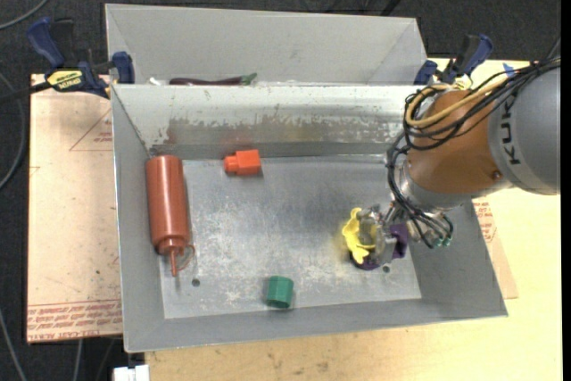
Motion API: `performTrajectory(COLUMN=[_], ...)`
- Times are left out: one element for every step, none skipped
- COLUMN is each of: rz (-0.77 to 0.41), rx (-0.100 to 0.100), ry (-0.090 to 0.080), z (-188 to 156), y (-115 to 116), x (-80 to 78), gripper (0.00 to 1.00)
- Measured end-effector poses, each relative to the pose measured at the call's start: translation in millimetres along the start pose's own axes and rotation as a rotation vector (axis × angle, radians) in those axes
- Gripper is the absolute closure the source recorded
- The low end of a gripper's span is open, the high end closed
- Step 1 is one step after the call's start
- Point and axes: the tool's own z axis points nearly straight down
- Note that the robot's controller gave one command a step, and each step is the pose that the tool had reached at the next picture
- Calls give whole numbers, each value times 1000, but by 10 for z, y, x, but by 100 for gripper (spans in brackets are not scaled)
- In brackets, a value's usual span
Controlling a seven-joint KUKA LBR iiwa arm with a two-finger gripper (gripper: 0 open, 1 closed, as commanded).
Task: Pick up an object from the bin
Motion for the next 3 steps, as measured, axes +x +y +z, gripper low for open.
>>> performTrajectory(rz=[0, 0, -271], rx=[0, 0, -2], ry=[0, 0, -1], z=[0, -7, -276], y=[0, 1, 283], x=[0, 3, 223], gripper=[100, 100, 100])
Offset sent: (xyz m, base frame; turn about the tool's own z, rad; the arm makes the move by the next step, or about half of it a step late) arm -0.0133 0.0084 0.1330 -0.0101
